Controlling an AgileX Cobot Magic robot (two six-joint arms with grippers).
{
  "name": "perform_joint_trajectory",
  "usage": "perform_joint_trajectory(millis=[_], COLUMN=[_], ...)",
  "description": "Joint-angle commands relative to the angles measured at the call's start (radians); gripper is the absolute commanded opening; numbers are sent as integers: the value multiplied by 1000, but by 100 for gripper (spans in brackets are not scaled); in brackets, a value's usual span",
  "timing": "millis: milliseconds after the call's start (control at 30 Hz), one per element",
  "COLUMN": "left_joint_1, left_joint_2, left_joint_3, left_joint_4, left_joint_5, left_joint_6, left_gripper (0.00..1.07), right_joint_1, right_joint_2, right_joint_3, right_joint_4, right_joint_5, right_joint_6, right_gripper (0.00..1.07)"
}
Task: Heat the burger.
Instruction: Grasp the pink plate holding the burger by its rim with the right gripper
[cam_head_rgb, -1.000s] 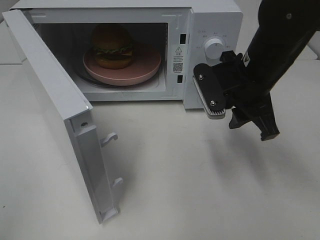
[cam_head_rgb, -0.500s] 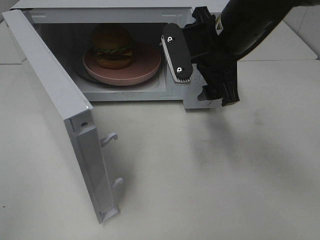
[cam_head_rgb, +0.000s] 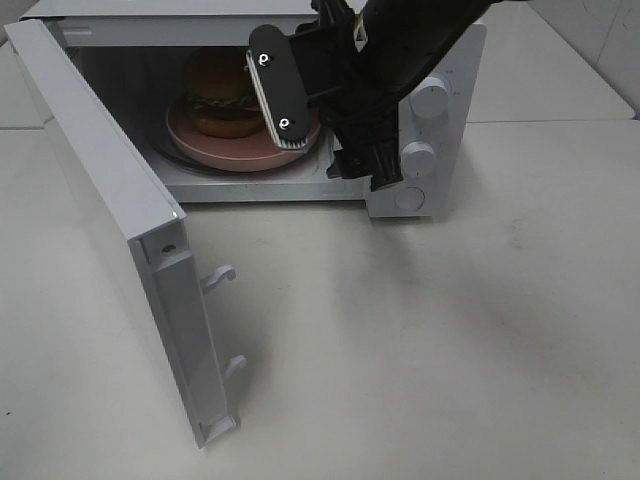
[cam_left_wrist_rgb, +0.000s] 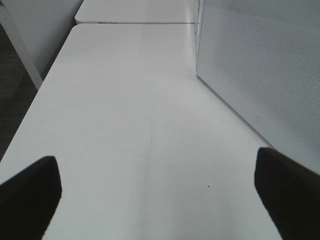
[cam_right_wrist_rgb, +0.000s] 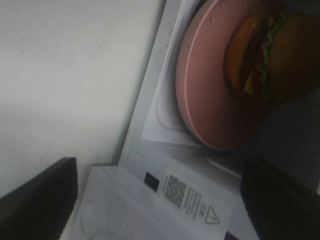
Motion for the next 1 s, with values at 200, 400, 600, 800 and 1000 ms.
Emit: perform_joint_trajectory(millis=[200,400,600,800,1000], left_joint_1=[5,5,5,5,5], left_joint_2=[-20,-20,-20,-20,-20], left_joint_3=[-3,-3,-3,-3,-3], left_joint_4=[-3,-3,-3,1,2], left_joint_5=[-9,-9,-9,-9,-9], left_joint_6=[1,1,1,1,1], left_gripper=[102,102,102,102,102], right_joint_1=[28,28,28,27,26], right_joint_2=[103,148,238,341,460], right_joint_3=[-88,-118,-165,-265,-417], right_joint_4=[6,6,21,25,25], right_joint_5=[-36,-55,-81,-78,-44], right_joint_6=[-14,-14,-14,-14,-3], right_gripper=[83,83,82,81,80])
